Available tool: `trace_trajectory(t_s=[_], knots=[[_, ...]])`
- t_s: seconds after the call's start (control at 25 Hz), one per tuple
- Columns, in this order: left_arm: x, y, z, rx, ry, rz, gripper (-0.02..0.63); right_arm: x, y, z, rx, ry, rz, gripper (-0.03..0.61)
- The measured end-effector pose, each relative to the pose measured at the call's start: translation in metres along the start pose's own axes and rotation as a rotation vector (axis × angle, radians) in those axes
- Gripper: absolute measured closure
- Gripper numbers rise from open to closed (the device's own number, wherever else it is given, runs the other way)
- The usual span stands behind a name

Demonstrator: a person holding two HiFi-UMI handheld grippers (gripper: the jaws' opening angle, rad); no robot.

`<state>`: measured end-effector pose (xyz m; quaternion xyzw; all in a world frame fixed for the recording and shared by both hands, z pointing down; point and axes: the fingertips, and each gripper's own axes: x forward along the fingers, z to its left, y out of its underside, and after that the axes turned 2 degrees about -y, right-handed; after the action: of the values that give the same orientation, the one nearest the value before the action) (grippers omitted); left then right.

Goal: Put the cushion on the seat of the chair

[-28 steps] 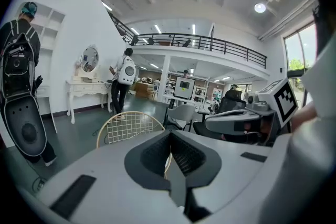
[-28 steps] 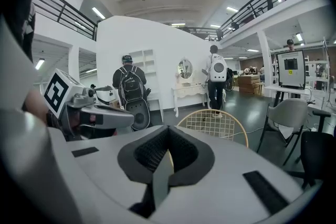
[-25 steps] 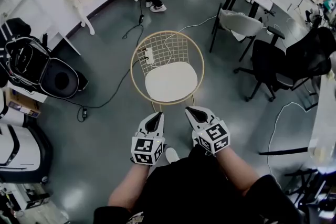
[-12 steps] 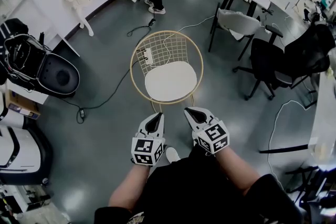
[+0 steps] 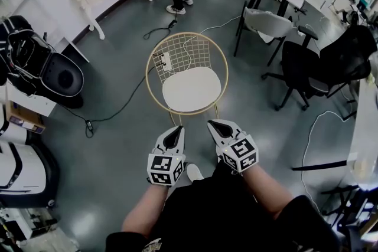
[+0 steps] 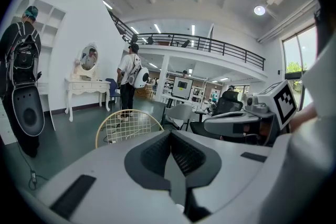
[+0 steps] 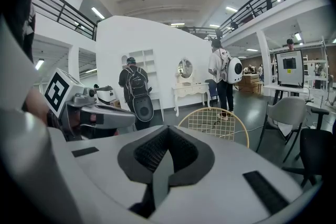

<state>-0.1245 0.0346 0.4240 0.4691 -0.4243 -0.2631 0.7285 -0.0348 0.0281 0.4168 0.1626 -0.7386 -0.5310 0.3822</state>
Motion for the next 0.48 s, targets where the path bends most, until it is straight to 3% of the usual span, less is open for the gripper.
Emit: trace_trajectory(t_s=[0.48], knots=[[-0.007,0.005,-0.013,0.007,0.007,0.004,0.597,-0.013,0.006,0.006,0.005,-0.001,-0.011,0.566]])
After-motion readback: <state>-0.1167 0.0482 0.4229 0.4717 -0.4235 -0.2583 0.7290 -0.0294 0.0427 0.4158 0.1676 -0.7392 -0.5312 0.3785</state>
